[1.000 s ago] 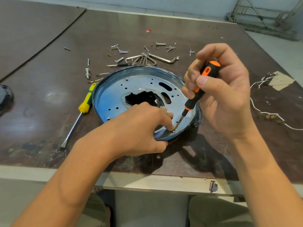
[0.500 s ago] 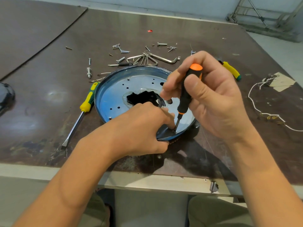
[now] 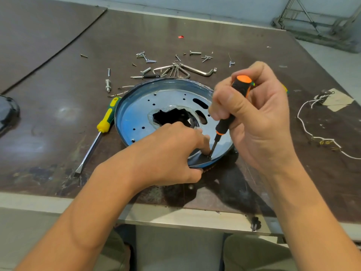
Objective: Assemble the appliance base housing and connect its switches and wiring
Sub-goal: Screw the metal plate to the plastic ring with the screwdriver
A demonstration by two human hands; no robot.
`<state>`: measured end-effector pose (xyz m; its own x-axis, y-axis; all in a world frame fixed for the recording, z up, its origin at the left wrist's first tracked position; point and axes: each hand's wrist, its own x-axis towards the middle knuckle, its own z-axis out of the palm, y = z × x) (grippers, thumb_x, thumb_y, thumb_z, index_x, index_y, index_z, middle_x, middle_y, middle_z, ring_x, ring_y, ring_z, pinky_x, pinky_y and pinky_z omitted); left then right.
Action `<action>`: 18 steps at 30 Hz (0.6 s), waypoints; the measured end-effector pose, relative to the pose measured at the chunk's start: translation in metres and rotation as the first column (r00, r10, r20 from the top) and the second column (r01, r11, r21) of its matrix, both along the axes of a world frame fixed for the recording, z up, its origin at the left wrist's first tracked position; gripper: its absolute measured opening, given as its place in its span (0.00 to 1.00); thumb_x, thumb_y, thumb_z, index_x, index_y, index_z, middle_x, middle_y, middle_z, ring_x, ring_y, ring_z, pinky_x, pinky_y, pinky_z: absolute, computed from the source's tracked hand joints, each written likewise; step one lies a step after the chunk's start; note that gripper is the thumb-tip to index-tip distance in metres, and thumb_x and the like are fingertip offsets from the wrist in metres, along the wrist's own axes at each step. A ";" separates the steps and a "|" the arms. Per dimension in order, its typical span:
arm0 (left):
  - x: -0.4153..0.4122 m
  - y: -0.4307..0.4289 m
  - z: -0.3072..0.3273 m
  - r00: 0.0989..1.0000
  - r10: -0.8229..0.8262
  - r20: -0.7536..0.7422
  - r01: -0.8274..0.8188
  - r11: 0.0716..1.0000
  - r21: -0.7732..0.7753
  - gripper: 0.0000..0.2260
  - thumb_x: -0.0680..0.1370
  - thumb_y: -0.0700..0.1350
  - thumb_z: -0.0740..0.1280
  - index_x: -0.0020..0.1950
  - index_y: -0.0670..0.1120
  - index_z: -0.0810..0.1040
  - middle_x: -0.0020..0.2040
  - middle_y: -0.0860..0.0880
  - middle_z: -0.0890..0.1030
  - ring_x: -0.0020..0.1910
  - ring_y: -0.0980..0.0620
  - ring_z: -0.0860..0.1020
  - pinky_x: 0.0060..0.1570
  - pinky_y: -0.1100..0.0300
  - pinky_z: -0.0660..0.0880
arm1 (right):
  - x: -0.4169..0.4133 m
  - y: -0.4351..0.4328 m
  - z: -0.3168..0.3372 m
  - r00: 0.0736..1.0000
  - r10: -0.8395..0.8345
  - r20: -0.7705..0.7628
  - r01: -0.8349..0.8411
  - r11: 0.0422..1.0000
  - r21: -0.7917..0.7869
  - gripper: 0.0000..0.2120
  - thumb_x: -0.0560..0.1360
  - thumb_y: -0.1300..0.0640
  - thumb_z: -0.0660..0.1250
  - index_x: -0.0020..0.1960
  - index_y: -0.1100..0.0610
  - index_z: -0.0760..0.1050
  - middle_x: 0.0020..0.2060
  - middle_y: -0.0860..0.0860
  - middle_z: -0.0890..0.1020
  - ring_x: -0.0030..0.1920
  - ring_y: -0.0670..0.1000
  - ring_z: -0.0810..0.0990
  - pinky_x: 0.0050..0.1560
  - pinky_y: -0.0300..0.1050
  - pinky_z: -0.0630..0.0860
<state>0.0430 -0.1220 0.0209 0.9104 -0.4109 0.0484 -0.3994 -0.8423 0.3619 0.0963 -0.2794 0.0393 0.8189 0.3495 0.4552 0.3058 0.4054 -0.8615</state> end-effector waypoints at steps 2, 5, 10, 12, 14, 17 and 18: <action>0.000 0.000 0.000 1.000 -0.004 0.006 0.004 1.000 -0.004 0.19 0.71 0.54 0.71 0.62 0.55 0.80 0.68 0.56 0.77 0.69 0.56 0.73 0.67 0.49 0.72 | -0.001 0.000 0.000 0.997 0.068 -0.033 -0.067 0.997 0.031 0.02 0.81 0.63 0.61 0.52 0.59 0.68 0.36 0.55 0.76 0.32 0.51 0.72 0.37 0.46 0.70; 0.000 0.000 0.001 1.000 0.005 0.003 -0.005 1.000 -0.008 0.18 0.71 0.54 0.71 0.60 0.55 0.81 0.66 0.56 0.79 0.65 0.54 0.76 0.64 0.49 0.75 | 0.000 -0.005 0.002 0.983 0.133 -0.128 -0.128 0.991 0.048 0.14 0.85 0.56 0.52 0.59 0.62 0.73 0.41 0.56 0.78 0.38 0.53 0.74 0.43 0.47 0.72; 0.001 0.001 -0.001 1.000 0.003 -0.012 -0.003 1.000 -0.009 0.19 0.71 0.55 0.71 0.62 0.55 0.80 0.67 0.56 0.78 0.69 0.56 0.73 0.67 0.51 0.73 | 0.001 -0.004 0.002 0.999 0.027 -0.035 -0.027 1.000 0.011 0.08 0.75 0.69 0.67 0.51 0.61 0.70 0.41 0.56 0.83 0.40 0.56 0.83 0.48 0.53 0.79; 0.000 0.001 0.000 1.000 -0.002 -0.018 0.001 1.000 -0.020 0.19 0.71 0.54 0.71 0.61 0.54 0.80 0.67 0.55 0.78 0.69 0.55 0.73 0.65 0.50 0.74 | 0.002 -0.003 0.000 0.998 0.036 -0.048 -0.035 0.999 0.029 0.07 0.78 0.68 0.64 0.51 0.59 0.68 0.36 0.55 0.79 0.32 0.51 0.76 0.38 0.50 0.73; 0.000 0.001 0.001 1.000 0.000 -0.018 0.000 1.000 -0.023 0.18 0.71 0.54 0.71 0.60 0.55 0.80 0.66 0.55 0.79 0.67 0.53 0.75 0.63 0.49 0.74 | 0.002 -0.003 0.001 0.989 0.100 -0.109 -0.095 0.994 0.052 0.05 0.83 0.61 0.56 0.54 0.59 0.69 0.37 0.54 0.77 0.33 0.50 0.72 0.36 0.49 0.67; 0.000 0.001 0.001 1.000 0.003 -0.008 -0.003 1.000 -0.013 0.19 0.71 0.54 0.71 0.62 0.54 0.81 0.66 0.56 0.79 0.67 0.55 0.75 0.65 0.51 0.74 | 0.002 -0.007 0.004 0.981 0.149 -0.123 -0.147 0.989 0.020 0.14 0.84 0.57 0.52 0.61 0.63 0.73 0.42 0.55 0.80 0.39 0.52 0.74 0.44 0.47 0.72; 0.000 0.001 0.000 1.000 0.003 -0.008 -0.003 1.000 -0.014 0.19 0.71 0.54 0.71 0.62 0.54 0.80 0.67 0.56 0.78 0.67 0.55 0.74 0.66 0.52 0.73 | 0.000 -0.007 0.005 0.986 0.146 -0.082 -0.148 0.989 -0.012 0.12 0.82 0.57 0.57 0.59 0.64 0.73 0.44 0.56 0.81 0.41 0.53 0.77 0.47 0.49 0.75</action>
<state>0.0431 -0.1213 0.0213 0.9120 -0.4075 0.0472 -0.3941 -0.8383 0.3767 0.0967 -0.2866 0.0444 0.7921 0.4763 0.3818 0.1728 0.4249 -0.8886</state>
